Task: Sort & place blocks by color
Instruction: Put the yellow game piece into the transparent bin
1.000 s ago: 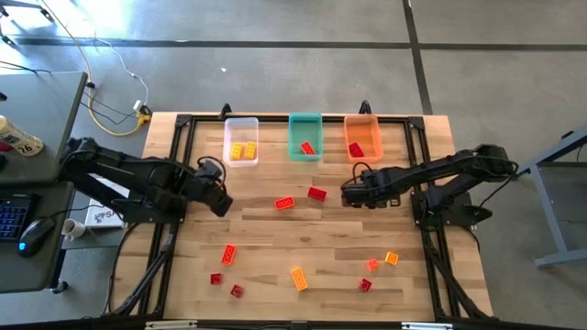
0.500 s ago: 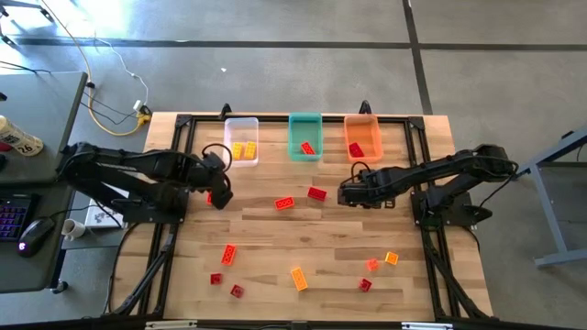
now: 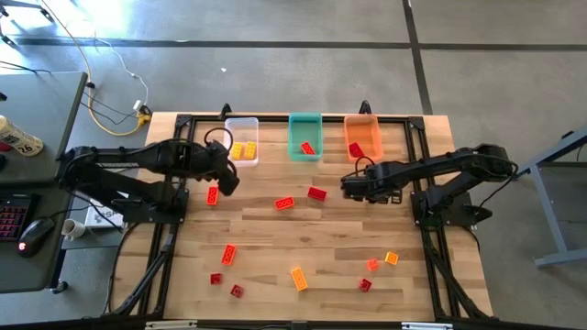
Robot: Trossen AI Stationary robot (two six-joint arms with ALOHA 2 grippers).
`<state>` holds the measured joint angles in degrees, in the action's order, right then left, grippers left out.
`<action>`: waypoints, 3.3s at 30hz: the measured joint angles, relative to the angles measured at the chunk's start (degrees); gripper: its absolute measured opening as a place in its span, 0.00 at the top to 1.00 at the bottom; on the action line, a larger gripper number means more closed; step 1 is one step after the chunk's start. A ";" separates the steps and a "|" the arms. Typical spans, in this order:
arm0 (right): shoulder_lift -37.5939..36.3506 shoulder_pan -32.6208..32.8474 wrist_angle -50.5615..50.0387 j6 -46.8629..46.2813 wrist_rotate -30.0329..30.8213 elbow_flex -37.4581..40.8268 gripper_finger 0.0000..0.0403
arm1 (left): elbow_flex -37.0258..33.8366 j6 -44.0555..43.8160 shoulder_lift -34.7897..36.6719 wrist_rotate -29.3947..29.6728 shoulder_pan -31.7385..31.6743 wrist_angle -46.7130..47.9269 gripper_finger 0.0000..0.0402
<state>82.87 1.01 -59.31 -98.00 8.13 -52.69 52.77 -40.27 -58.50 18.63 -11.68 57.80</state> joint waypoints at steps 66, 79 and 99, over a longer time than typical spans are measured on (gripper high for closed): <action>-0.06 -4.81 12.53 4.87 -3.47 10.00 0.85 | 0.00 0.01 0.00 -1.52 -5.55 -2.14 0.45; 0.04 0.12 12.70 8.41 3.05 -1.37 0.85 | 0.00 3.19 0.00 -5.67 -5.55 -3.85 0.45; -0.02 2.06 18.67 24.49 13.74 -16.11 0.85 | 0.00 13.30 0.01 -23.58 -5.51 -22.65 0.45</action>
<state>82.85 3.07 -40.63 -73.51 21.87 -68.79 52.77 -26.98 -58.49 -4.95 -17.19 35.14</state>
